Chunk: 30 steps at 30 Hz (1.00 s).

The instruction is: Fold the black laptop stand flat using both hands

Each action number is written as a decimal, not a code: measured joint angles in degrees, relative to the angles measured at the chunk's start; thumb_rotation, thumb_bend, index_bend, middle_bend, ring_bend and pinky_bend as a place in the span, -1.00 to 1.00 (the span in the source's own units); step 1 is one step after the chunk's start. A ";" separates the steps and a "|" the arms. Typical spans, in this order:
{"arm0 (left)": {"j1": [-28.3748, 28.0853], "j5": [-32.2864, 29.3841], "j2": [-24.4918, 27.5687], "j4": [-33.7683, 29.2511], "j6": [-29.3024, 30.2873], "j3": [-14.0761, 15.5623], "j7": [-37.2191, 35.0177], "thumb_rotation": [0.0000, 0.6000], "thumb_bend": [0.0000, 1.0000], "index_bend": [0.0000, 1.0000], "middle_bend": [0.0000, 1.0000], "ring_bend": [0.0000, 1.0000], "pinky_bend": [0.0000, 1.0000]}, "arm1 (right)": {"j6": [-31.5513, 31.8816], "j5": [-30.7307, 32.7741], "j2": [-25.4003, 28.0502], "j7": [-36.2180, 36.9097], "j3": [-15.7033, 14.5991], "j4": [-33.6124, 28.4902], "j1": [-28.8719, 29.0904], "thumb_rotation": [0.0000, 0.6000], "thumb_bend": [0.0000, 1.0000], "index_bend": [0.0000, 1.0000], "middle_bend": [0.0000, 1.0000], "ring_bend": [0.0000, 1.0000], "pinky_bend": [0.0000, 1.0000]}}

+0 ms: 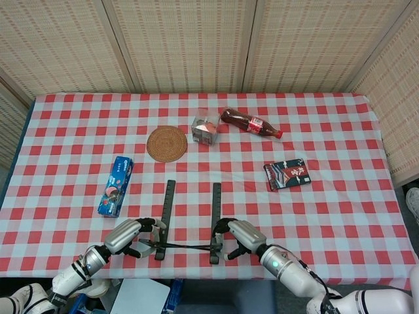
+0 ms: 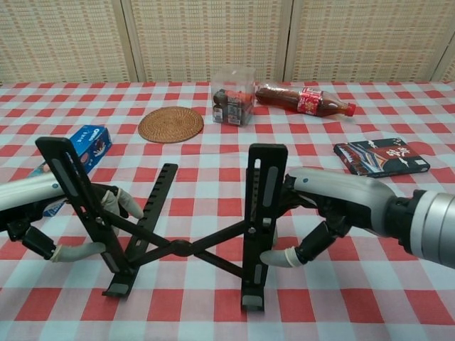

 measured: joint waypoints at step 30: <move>0.02 -0.16 0.15 -0.44 -0.11 -0.01 0.35 1.00 -0.25 0.06 -0.48 -0.52 -0.40 | -0.69 2.08 -0.79 -2.74 1.44 0.45 0.21 1.00 -0.70 0.23 -0.31 -0.68 -0.71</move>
